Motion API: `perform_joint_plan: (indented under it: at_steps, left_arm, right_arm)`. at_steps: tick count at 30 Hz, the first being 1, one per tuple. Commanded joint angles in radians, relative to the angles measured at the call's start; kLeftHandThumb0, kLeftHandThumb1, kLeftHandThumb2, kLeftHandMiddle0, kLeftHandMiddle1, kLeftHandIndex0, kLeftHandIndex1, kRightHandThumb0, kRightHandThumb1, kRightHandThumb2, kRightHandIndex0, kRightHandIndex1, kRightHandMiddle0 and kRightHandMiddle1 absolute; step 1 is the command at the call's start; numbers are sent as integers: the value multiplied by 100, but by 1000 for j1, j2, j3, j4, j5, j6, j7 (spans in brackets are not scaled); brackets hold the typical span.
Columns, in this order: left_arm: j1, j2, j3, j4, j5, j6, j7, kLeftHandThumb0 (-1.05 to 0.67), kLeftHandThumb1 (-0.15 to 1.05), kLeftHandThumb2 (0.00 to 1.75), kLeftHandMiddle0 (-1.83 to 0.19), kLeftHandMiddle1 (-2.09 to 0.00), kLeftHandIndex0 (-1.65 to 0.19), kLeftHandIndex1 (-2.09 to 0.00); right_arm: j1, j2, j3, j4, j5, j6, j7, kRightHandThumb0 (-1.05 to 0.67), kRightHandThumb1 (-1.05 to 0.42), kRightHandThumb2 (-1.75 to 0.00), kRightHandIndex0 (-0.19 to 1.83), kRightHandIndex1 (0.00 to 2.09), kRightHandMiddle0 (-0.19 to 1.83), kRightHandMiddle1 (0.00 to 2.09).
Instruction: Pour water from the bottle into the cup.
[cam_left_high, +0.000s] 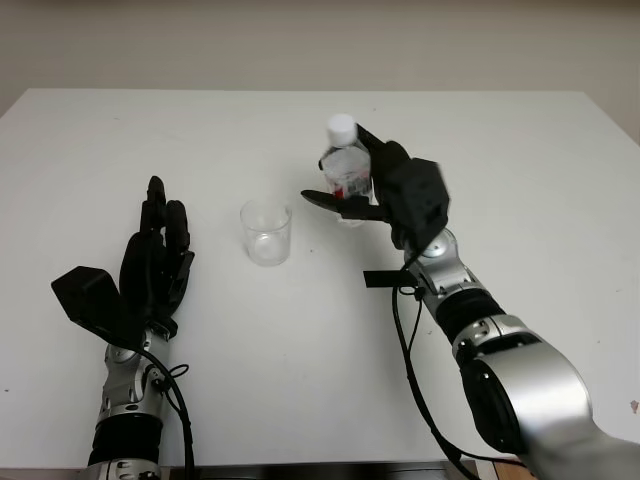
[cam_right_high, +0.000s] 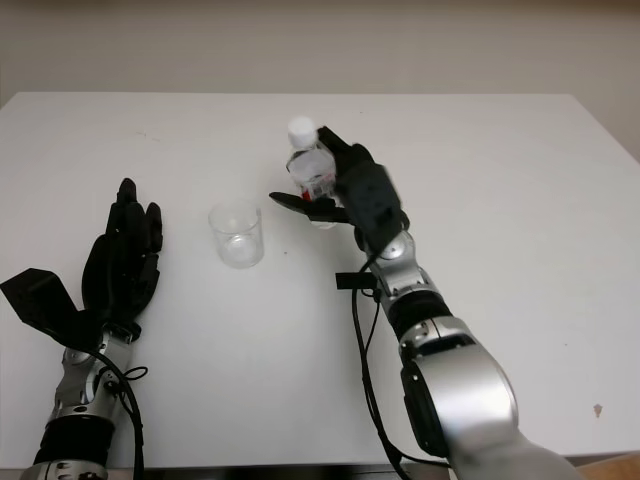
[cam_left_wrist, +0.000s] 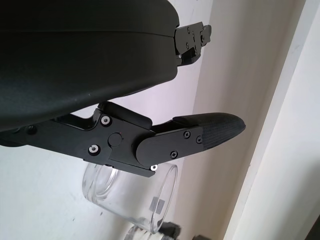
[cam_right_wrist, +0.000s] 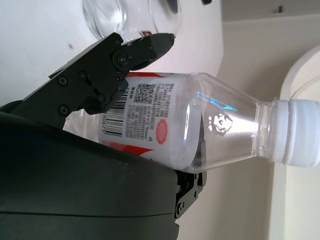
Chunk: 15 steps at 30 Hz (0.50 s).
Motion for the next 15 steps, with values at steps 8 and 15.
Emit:
perform_joint_plan:
  at_steps: [8,15]
  left_arm:
    - [50,-17,-12,12,4,31,-2,-69,105,60,16,-6,19,-4]
    - [44,-20,-16,13,-1,33,-6,-71,105,59,16,-6,19,-4]
  right_arm:
    - [287,-24,-45,-538,96,328,29,-21,-105,-20,100,209,75,209]
    - [387,-30,-59,-733,129,441,35,-23,-105,-23,79,209,45,209]
